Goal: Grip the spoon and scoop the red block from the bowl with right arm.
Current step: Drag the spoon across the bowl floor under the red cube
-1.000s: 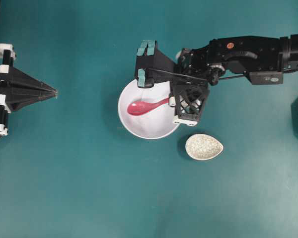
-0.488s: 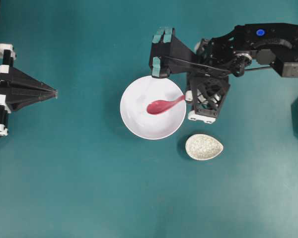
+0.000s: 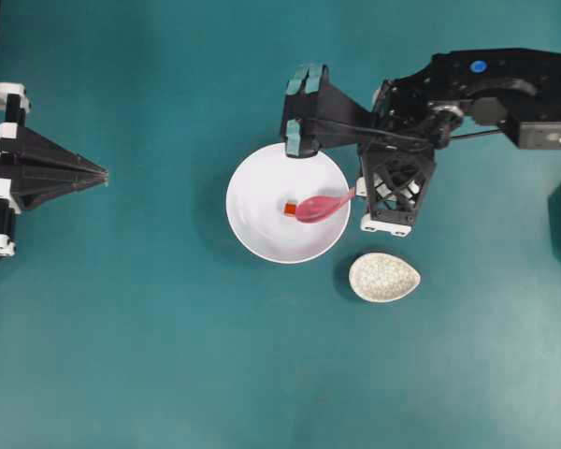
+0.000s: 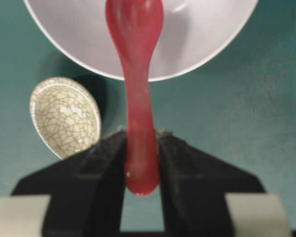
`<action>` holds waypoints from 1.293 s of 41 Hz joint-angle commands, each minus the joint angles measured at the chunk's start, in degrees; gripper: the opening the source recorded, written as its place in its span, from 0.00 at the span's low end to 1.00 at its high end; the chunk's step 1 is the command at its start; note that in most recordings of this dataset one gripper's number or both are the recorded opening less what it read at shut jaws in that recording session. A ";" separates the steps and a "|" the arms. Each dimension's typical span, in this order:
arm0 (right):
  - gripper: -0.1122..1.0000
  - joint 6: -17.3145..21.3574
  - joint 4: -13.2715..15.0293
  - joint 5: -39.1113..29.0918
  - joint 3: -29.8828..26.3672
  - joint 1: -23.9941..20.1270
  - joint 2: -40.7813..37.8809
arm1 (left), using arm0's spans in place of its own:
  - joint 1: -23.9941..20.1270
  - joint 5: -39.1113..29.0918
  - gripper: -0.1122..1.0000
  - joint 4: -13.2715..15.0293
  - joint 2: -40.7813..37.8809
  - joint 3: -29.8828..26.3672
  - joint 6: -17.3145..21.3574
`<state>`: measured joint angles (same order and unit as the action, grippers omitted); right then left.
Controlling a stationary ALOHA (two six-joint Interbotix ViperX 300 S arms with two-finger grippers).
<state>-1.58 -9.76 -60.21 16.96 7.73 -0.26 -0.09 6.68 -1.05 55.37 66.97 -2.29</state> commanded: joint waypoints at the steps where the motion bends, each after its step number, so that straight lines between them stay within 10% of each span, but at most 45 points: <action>1: 0.32 -0.18 0.18 0.09 -0.88 -0.09 -0.18 | -0.09 0.62 0.10 -0.09 -0.44 -1.32 0.09; 53: 0.32 -1.05 2.81 10.02 -4.92 -0.35 -6.06 | -0.09 0.79 0.10 -0.09 -0.44 -1.23 0.18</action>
<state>-2.81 -7.38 -51.50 13.18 7.47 -7.21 -0.09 6.77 -1.05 55.37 67.06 -2.20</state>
